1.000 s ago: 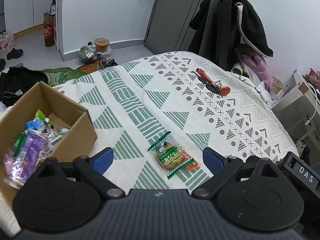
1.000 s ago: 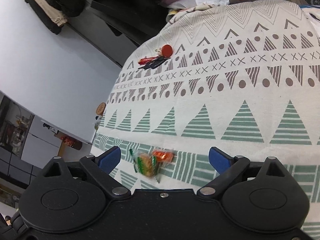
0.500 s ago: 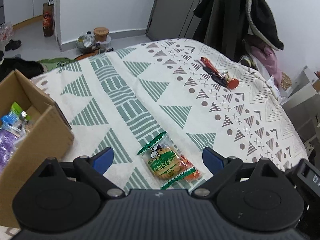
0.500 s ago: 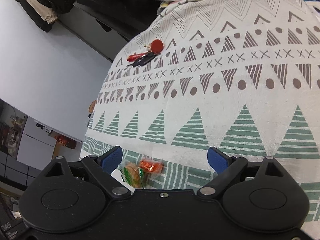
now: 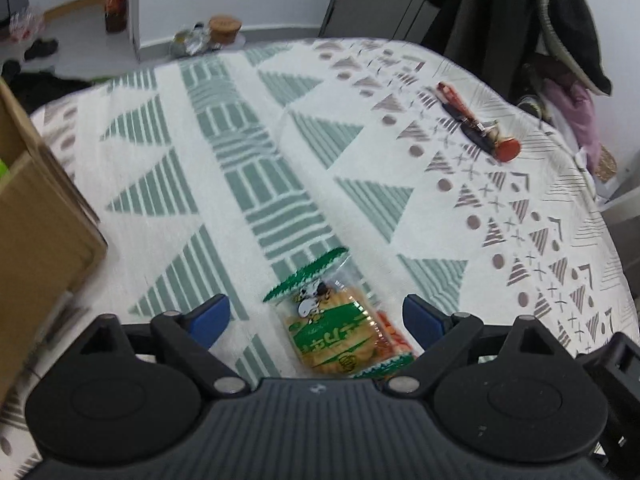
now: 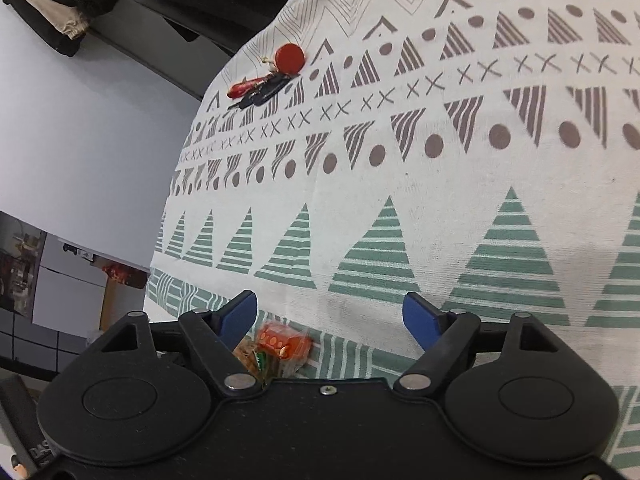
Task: Organize snacks
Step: 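Grasp the green bread pack with the left tool while the right tool grasps the orange candy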
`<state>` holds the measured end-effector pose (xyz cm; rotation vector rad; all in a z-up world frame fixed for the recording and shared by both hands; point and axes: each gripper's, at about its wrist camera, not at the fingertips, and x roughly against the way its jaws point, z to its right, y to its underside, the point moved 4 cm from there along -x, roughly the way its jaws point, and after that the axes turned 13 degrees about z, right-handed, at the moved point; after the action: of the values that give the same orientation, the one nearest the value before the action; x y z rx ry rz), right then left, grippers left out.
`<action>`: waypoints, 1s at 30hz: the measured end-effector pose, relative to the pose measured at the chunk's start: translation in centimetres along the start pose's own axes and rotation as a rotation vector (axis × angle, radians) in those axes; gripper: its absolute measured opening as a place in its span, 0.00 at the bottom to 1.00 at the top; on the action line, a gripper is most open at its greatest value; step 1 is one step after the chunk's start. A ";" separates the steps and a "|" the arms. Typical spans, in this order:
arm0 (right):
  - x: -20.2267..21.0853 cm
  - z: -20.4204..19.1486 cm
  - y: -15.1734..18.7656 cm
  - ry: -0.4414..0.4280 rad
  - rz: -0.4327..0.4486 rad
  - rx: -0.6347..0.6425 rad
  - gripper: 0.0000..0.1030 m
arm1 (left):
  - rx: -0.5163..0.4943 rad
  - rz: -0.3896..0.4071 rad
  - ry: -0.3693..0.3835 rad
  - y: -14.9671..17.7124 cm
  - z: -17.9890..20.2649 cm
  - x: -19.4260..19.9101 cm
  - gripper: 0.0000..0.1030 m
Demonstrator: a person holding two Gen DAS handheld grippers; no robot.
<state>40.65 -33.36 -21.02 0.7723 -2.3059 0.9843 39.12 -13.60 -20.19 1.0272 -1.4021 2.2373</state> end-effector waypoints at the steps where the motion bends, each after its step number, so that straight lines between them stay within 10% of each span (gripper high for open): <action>1: -0.2 0.0 0.0 -0.001 -0.005 0.002 0.77 | 0.004 -0.009 0.000 0.3 -0.1 -0.4 0.90; 6: -1.1 -0.4 0.5 -0.014 -0.034 0.015 0.76 | 0.076 -0.038 -0.009 1.2 -1.6 -1.6 0.81; 10: -1.4 -0.8 0.7 -0.027 -0.048 0.030 0.76 | 0.057 -0.012 -0.035 0.9 -2.1 -1.5 0.45; 30: -3.6 -6.0 1.8 -0.071 0.004 0.270 0.71 | 0.090 0.012 -0.027 -1.6 -6.9 2.1 0.45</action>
<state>43.33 -26.66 -20.57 0.9223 -2.2609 1.3076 35.81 -7.03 -19.51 1.0847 -1.3322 2.3229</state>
